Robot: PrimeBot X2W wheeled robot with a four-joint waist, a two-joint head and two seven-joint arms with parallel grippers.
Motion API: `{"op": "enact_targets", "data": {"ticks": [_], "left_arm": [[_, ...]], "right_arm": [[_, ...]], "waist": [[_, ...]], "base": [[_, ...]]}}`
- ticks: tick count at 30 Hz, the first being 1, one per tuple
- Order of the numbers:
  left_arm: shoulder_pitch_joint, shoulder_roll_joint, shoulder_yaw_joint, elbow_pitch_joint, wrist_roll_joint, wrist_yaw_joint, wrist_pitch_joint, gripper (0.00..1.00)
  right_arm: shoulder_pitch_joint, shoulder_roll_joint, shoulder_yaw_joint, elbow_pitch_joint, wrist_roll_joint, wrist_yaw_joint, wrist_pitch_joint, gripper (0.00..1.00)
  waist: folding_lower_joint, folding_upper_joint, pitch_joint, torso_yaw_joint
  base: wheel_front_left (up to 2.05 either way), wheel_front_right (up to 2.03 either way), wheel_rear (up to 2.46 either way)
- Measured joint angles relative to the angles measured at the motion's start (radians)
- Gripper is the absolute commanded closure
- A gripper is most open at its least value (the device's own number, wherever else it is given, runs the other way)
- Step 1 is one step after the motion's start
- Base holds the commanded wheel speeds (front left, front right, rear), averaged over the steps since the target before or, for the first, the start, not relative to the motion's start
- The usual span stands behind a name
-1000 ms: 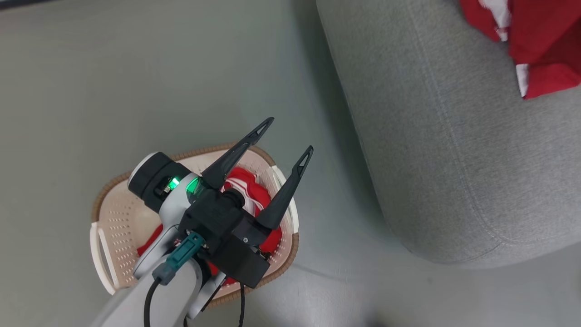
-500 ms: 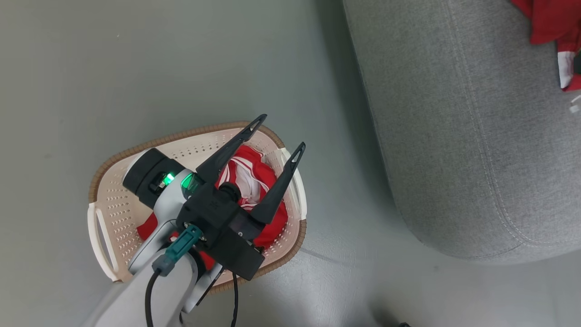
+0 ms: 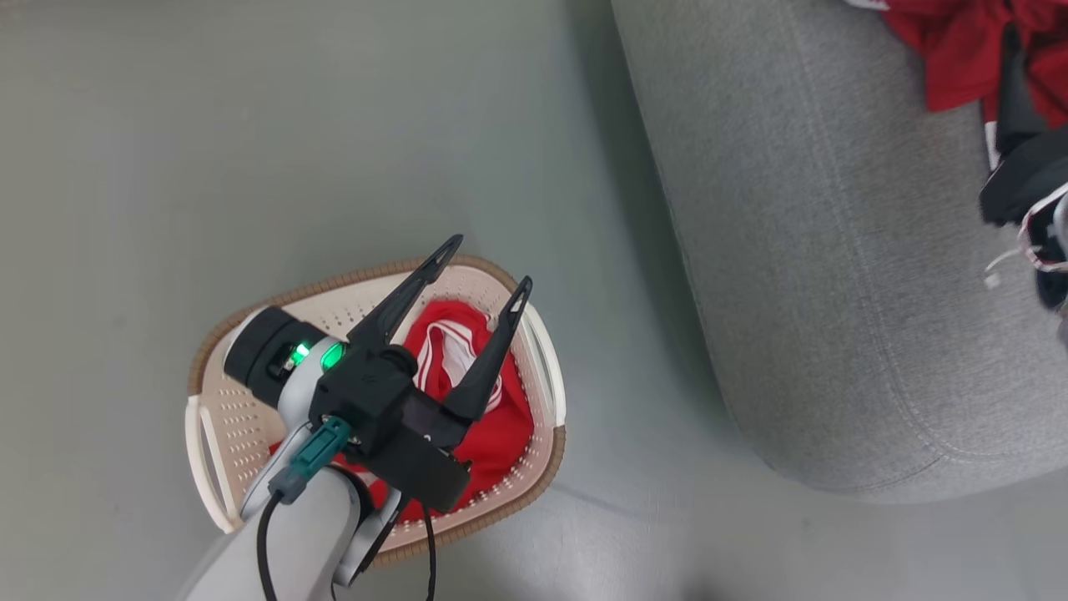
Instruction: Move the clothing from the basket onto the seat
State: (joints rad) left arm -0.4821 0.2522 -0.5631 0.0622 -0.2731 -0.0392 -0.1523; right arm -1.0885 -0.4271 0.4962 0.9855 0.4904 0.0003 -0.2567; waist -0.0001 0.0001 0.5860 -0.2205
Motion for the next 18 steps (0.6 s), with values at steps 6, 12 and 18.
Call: {"op": "enact_targets", "data": {"ticks": [6, 12, 18], "left_arm": [[0.03, -0.019, 0.015, 0.052, -0.037, 0.012, -0.036, 0.0], [0.058, -0.032, 0.051, 0.099, -0.058, 0.024, -0.062, 0.0], [0.098, -0.034, 0.105, 0.147, -0.099, 0.05, -0.08, 0.0]], "right_arm": [[0.069, 0.016, 0.0, -0.049, -0.008, 0.008, 0.0, 0.0], [0.125, 0.043, -0.009, -0.107, -0.008, 0.009, 0.0, 0.0], [0.195, 0.064, -0.023, -0.163, -0.008, 0.008, 0.0, 0.0]], "waist": [[-0.0001, -0.0001, -0.065, 0.003], [-0.0001, -0.0002, -0.138, 0.017], [-0.0001, -0.0002, -0.212, 0.043]], "base": [[0.0, 0.0, 0.0], [0.0, 0.0, 0.0], [0.0, 0.0, 0.0]]}}
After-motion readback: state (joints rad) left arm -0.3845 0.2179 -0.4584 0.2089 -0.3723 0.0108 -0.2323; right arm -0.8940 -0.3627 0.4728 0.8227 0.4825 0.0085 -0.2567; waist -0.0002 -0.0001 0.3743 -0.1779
